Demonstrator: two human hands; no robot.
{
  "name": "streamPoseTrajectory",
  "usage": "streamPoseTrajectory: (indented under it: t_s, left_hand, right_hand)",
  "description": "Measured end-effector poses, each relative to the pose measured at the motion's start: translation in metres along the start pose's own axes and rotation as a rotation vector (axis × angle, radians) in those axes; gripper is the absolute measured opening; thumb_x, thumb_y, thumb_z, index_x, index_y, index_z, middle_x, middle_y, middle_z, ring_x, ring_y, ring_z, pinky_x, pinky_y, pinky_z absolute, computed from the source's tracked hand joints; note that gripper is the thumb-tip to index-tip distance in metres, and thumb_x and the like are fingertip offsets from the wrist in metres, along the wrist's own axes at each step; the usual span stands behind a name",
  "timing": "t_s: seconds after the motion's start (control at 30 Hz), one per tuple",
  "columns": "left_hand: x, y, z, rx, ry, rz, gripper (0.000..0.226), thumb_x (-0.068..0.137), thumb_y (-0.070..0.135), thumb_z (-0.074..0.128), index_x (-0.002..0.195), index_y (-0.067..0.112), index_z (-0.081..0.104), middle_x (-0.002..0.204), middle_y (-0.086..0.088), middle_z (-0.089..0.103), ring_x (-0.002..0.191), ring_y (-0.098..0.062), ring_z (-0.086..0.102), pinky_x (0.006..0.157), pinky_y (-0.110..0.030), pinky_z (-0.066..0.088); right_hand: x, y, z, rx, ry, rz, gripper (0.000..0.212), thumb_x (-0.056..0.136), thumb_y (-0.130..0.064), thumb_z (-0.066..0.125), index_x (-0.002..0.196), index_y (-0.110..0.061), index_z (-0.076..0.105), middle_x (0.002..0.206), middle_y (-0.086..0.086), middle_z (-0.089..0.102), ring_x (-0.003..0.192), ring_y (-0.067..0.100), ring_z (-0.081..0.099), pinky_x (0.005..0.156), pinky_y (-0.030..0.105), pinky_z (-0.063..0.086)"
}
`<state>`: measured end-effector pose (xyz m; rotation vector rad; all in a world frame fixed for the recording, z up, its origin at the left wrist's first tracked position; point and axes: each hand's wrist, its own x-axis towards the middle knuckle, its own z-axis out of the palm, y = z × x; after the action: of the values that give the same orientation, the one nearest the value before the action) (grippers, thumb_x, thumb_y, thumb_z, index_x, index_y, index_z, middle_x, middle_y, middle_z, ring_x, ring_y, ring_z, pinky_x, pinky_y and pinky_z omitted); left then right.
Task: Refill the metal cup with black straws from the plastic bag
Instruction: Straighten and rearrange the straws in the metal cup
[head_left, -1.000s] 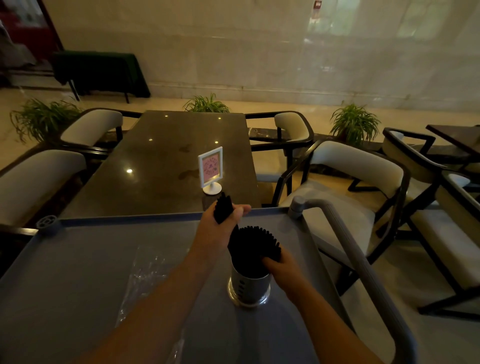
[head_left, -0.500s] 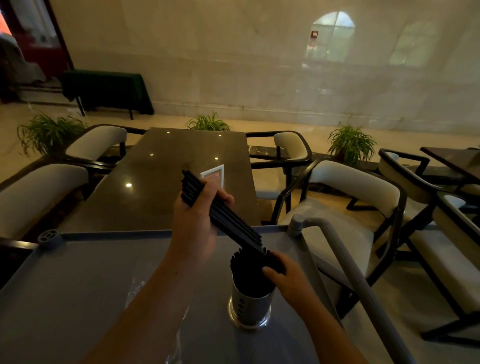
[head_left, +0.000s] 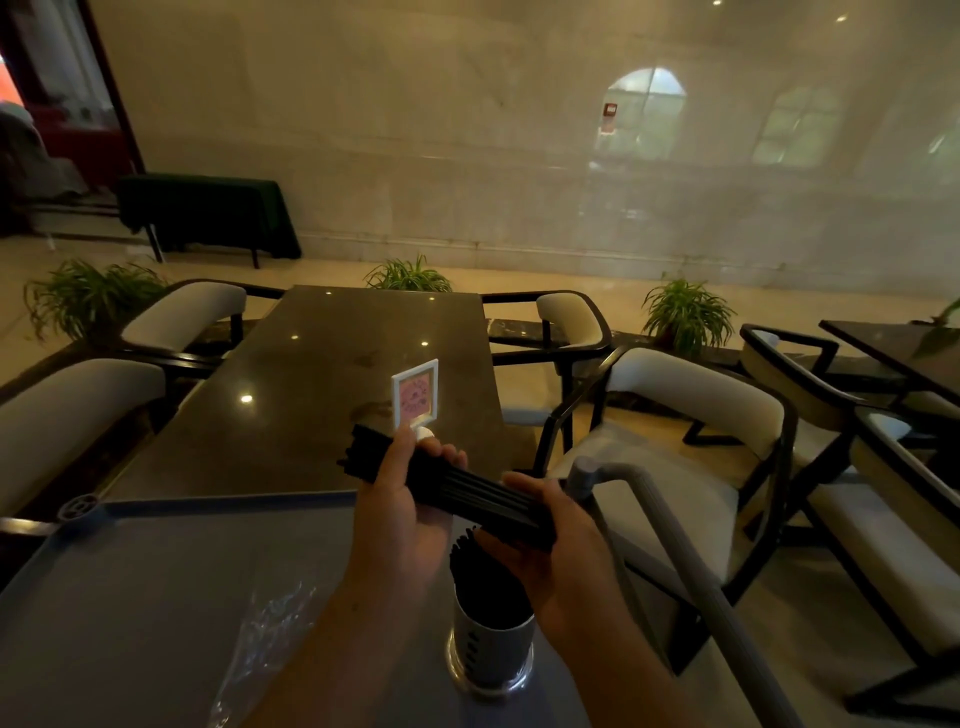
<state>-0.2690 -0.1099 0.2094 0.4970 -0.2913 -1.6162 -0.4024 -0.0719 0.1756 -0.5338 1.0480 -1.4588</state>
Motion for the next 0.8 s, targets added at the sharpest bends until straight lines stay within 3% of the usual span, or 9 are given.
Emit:
streamPoseTrajectory:
  t_s: [0.17, 0.27, 0.33, 0.43, 0.57, 0.67, 0.8]
  left_hand:
    - [-0.017, -0.015, -0.003, -0.020, 0.017, -0.045, 0.024, 0.077, 0.022, 0.065, 0.092, 0.007, 0.054, 0.070, -0.007, 0.054, 0.071, -0.022, 0.062, 0.085, -0.041, 0.053]
    - [-0.019, -0.017, -0.006, -0.035, 0.064, -0.075, 0.020, 0.081, 0.023, 0.064, 0.085, 0.007, 0.054, 0.069, -0.007, 0.052, 0.073, -0.023, 0.059, 0.090, -0.043, 0.051]
    - [-0.016, -0.012, -0.005, -0.054, 0.100, -0.084, 0.019, 0.086, 0.025, 0.063, 0.083, 0.007, 0.055, 0.065, -0.005, 0.053, 0.072, -0.022, 0.058, 0.096, -0.045, 0.049]
    - [-0.011, -0.004, -0.002, -0.104, 0.089, -0.086, 0.023, 0.089, 0.026, 0.062, 0.076, 0.008, 0.057, 0.063, -0.004, 0.057, 0.071, -0.021, 0.062, 0.101, -0.046, 0.047]
    - [-0.016, -0.010, 0.000, -0.090, 0.045, -0.126, 0.028, 0.079, 0.028, 0.068, 0.091, 0.004, 0.064, 0.080, -0.012, 0.069, 0.082, -0.025, 0.071, 0.096, -0.045, 0.052]
    - [-0.031, -0.028, -0.006, -0.015, 0.007, -0.159, 0.031, 0.084, 0.026, 0.066, 0.101, 0.000, 0.066, 0.097, -0.019, 0.073, 0.091, -0.027, 0.073, 0.083, -0.041, 0.060]
    - [-0.041, -0.040, -0.015, 0.005, 0.002, -0.167, 0.018, 0.080, 0.015, 0.071, 0.096, 0.005, 0.070, 0.099, -0.021, 0.075, 0.096, -0.030, 0.074, 0.077, -0.041, 0.062]
  right_hand:
    - [0.002, 0.005, 0.004, 0.032, 0.163, -0.012, 0.021, 0.092, -0.013, 0.051, 0.089, -0.005, 0.070, 0.080, 0.015, 0.075, 0.076, 0.025, 0.074, 0.058, 0.033, 0.059]
    - [-0.003, 0.010, 0.005, 0.068, 0.193, 0.029, 0.020, 0.093, -0.015, 0.052, 0.091, -0.004, 0.069, 0.086, 0.020, 0.072, 0.078, 0.028, 0.073, 0.058, 0.034, 0.058]
    - [-0.008, 0.013, 0.006, 0.165, 0.154, 0.046, 0.029, 0.094, -0.031, 0.055, 0.098, -0.006, 0.069, 0.093, 0.020, 0.073, 0.083, 0.029, 0.074, 0.063, 0.038, 0.059]
    - [-0.016, 0.021, 0.008, 0.308, -0.026, 0.089, 0.060, 0.079, -0.058, 0.053, 0.116, -0.012, 0.063, 0.112, 0.020, 0.071, 0.105, 0.034, 0.069, 0.074, 0.040, 0.060]
    - [-0.024, 0.033, 0.017, 0.336, -0.175, 0.141, 0.064, 0.082, -0.050, 0.052, 0.133, -0.012, 0.055, 0.129, 0.018, 0.063, 0.122, 0.033, 0.059, 0.094, 0.045, 0.050]
    - [-0.023, 0.027, 0.019, 0.484, -0.179, 0.152, 0.054, 0.081, -0.040, 0.062, 0.125, -0.008, 0.063, 0.125, 0.020, 0.065, 0.116, 0.034, 0.063, 0.091, 0.046, 0.053]
    - [-0.016, 0.012, 0.012, 0.594, -0.116, 0.153, 0.034, 0.083, -0.034, 0.061, 0.099, -0.008, 0.076, 0.113, 0.016, 0.072, 0.109, 0.033, 0.067, 0.093, 0.049, 0.051]
